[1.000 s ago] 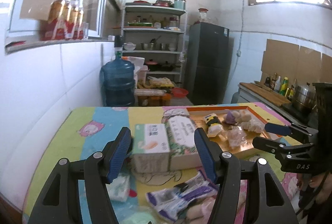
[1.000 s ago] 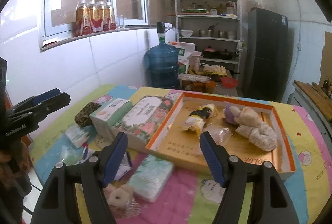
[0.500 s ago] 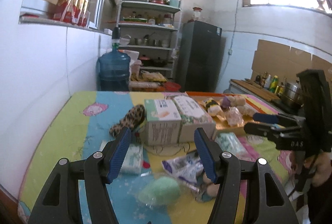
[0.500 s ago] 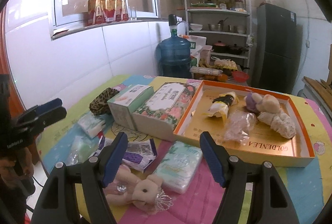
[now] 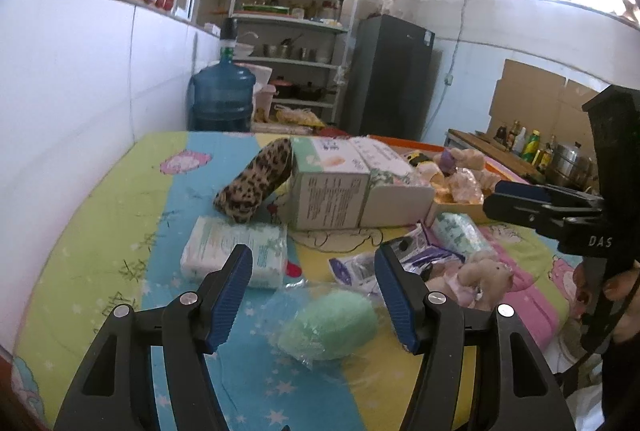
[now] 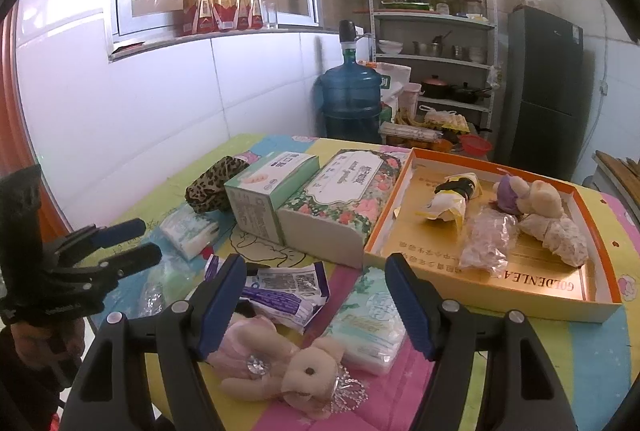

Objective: Organize soft objects
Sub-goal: 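Lower the left gripper and grasp the green ball in the clear bag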

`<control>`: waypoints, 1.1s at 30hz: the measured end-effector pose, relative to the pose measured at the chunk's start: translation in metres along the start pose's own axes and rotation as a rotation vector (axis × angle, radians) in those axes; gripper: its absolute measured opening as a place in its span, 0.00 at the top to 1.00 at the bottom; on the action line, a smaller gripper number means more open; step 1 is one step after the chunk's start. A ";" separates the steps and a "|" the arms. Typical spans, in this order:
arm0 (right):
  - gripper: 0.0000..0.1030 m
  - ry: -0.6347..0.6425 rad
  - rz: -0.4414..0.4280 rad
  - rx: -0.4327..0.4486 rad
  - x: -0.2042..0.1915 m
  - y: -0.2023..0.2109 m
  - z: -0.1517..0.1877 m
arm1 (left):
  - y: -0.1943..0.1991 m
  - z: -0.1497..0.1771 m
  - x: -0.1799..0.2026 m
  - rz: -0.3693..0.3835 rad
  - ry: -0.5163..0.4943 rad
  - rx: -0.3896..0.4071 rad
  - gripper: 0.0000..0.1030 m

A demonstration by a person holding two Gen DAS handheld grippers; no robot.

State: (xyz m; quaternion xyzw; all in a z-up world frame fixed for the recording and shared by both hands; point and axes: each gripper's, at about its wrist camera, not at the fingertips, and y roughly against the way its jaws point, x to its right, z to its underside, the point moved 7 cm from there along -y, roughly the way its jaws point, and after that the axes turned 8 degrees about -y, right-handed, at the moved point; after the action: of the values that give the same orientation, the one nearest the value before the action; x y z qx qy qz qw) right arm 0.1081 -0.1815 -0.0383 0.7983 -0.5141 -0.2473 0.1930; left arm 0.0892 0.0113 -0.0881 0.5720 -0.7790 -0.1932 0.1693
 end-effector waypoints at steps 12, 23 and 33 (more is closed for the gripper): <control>0.30 -0.009 -0.010 -0.024 0.001 -0.009 0.004 | -0.020 0.023 0.008 0.082 0.030 -0.064 0.36; 0.30 -0.026 -0.017 -0.030 0.008 -0.007 0.010 | -0.028 0.041 0.028 0.198 0.066 -0.107 0.36; 0.30 -0.028 -0.020 -0.048 0.009 -0.009 0.019 | -0.014 0.042 0.031 0.181 0.048 -0.048 0.50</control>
State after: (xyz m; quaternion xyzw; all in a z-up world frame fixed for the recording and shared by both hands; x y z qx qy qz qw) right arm 0.1064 -0.1868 -0.0602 0.7949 -0.5026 -0.2729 0.2025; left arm 0.0718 -0.0174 -0.1305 0.4996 -0.8184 -0.1819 0.2182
